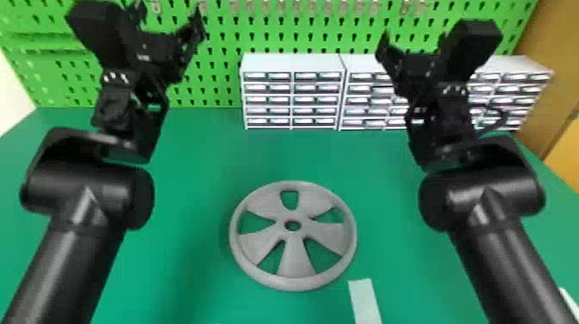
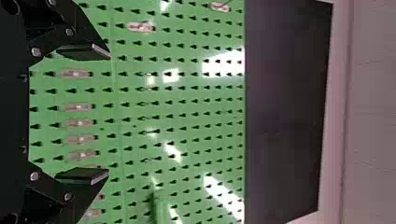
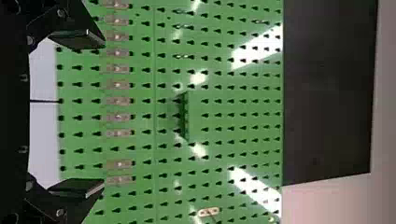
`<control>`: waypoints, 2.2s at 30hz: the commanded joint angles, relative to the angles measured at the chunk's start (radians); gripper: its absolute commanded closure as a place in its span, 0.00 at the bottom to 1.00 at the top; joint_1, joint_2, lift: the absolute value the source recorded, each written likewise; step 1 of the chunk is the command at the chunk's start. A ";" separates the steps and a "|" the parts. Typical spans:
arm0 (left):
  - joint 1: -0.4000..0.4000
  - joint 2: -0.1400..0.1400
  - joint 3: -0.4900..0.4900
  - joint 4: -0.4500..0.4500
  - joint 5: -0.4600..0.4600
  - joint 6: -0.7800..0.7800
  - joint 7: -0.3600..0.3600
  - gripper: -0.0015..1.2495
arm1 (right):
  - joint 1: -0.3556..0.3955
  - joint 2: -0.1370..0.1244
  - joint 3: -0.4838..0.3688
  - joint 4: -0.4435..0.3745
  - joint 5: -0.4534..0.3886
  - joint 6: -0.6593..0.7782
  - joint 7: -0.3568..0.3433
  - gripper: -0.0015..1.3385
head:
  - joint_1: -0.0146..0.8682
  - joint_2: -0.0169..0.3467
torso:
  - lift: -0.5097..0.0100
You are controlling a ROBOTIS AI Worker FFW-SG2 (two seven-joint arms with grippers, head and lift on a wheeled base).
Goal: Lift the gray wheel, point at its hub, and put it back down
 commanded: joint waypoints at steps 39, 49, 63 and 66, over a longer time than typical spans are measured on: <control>-0.531 0.004 -0.068 0.089 0.050 -0.133 0.054 0.30 | -0.500 -0.021 0.041 0.045 0.087 -0.069 -0.031 0.14 | 0.80 0.18 | 0.81; -0.616 0.014 -0.097 0.074 0.045 -0.138 0.055 0.29 | -0.574 -0.035 0.039 0.007 0.109 -0.069 -0.048 0.13 | 0.80 0.18 | 0.81; -0.665 0.024 -0.066 0.047 0.030 -0.136 0.071 0.28 | -0.646 -0.052 0.021 -0.048 0.120 -0.061 -0.052 0.12 | 0.80 0.18 | 0.81; -0.678 0.032 -0.065 0.045 0.030 -0.131 0.071 0.28 | -0.652 -0.058 0.016 -0.067 0.120 -0.058 -0.054 0.12 | 0.80 0.18 | 0.81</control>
